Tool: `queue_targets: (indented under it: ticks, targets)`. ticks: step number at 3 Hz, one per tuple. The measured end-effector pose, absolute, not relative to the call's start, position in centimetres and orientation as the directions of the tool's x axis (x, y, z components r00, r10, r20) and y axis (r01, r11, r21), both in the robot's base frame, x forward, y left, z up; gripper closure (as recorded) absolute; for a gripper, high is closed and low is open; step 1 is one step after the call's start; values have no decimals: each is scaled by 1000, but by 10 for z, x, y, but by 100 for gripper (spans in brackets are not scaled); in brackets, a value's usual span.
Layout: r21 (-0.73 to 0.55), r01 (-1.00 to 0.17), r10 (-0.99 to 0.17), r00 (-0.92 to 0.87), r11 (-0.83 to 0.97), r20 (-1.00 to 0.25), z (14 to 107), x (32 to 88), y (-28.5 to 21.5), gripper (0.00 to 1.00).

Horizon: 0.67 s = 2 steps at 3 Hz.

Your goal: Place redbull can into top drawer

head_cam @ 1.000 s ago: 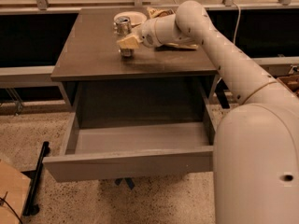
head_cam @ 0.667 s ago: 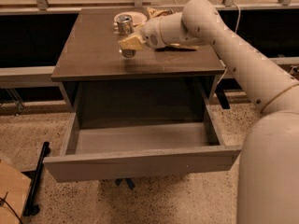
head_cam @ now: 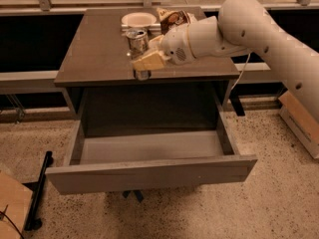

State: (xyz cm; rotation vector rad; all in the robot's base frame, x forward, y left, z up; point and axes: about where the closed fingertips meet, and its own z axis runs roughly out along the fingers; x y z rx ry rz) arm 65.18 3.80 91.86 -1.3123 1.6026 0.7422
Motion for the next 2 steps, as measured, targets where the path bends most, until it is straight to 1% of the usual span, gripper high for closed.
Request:
queue_targets:
  ticks: [1, 2]
  targets:
    - [-76, -986, -491, -6, 147, -871, 894, 591, 31, 100]
    - [-62, -995, -549, 6, 83, -836, 849, 550, 28, 100]
